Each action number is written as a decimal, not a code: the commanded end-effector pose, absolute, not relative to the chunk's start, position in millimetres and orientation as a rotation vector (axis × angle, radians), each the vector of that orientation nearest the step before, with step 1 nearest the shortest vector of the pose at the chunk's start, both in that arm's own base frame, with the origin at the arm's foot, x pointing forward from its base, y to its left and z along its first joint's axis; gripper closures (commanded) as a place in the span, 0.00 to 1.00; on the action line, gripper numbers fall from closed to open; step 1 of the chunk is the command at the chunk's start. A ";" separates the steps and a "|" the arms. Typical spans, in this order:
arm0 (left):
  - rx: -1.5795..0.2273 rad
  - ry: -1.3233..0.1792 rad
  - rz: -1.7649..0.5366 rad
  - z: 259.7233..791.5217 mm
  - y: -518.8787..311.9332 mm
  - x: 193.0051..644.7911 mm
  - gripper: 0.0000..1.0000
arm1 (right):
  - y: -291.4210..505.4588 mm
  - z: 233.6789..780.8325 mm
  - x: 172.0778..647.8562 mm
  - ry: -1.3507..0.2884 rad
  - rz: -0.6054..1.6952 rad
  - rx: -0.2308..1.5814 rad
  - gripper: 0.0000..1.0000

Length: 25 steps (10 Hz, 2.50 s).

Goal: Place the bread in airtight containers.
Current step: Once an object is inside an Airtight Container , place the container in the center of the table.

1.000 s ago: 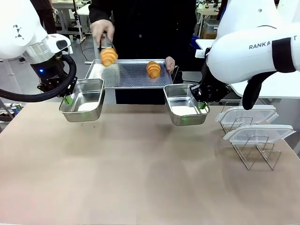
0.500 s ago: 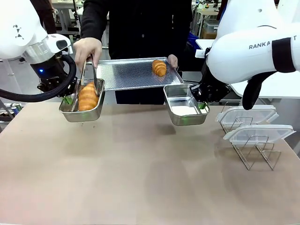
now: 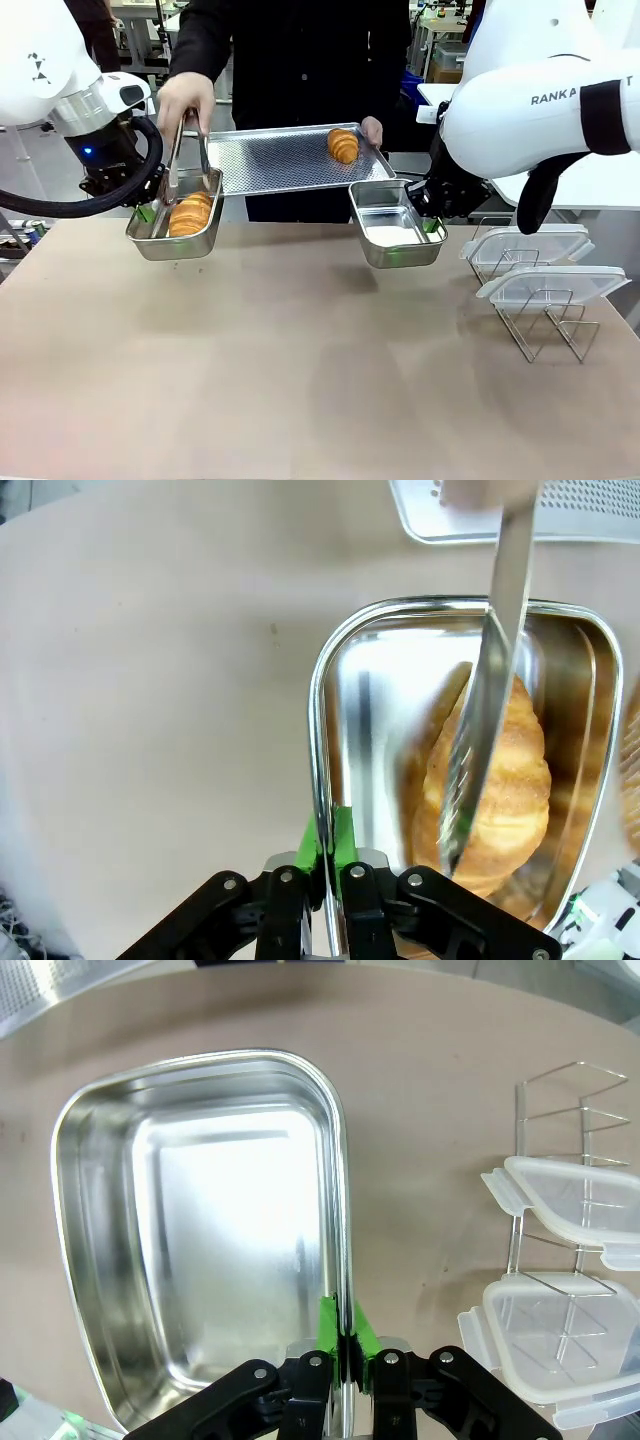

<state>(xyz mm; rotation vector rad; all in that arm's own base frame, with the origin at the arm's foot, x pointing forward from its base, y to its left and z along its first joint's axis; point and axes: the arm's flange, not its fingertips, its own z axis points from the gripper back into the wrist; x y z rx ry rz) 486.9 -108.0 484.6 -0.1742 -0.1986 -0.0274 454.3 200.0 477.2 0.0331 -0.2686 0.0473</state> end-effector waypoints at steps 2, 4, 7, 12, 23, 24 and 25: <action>-0.176 -0.206 -0.028 487.9 -107.2 486.3 1.00 | 199.4 481.3 455.5 -0.286 0.045 0.046 1.00; -0.176 -0.206 -0.028 487.9 -107.2 486.3 1.00 | 199.4 481.3 455.5 -0.286 0.045 0.046 1.00; -0.176 -0.206 -0.028 487.9 -107.2 486.3 1.00 | 199.4 481.3 455.5 -0.286 0.045 0.046 1.00; -0.176 -0.206 -0.028 487.9 -107.2 486.3 1.00 | 199.4 481.3 455.5 -0.286 0.045 0.046 1.00; -0.141 -0.073 0.047 420.5 -63.0 488.8 0.95 | 199.4 481.3 455.5 -0.286 0.045 0.046 1.00; -0.144 -0.062 0.053 402.7 -58.3 484.8 0.95 | 199.4 481.3 455.5 -0.286 0.045 0.046 1.00; -0.133 -0.064 0.053 388.8 -57.4 483.4 0.95 | 199.4 481.3 455.5 -0.286 0.045 0.046 1.00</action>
